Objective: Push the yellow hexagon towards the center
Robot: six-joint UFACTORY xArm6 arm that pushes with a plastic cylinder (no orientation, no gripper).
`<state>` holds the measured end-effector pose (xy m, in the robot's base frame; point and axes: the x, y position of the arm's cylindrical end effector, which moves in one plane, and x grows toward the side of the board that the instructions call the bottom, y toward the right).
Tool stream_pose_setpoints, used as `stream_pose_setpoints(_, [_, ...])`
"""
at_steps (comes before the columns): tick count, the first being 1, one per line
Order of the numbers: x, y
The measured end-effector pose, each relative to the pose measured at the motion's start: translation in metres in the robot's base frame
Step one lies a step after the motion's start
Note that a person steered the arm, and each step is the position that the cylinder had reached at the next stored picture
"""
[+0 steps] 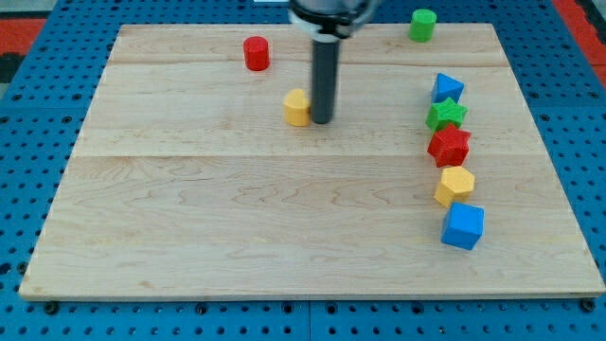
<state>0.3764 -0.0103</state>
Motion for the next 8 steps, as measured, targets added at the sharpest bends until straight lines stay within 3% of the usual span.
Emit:
stream_pose_setpoints(1, [-0.007,-0.044])
stream_pose_setpoints(2, [0.0,-0.047])
stream_pose_setpoints(3, [-0.022,-0.055])
stream_pose_setpoints(4, [-0.026,-0.037])
stream_pose_setpoints(5, [-0.003,0.048])
stream_pose_setpoints(7, [0.173,0.11])
stream_pose_setpoints(8, [0.225,0.197])
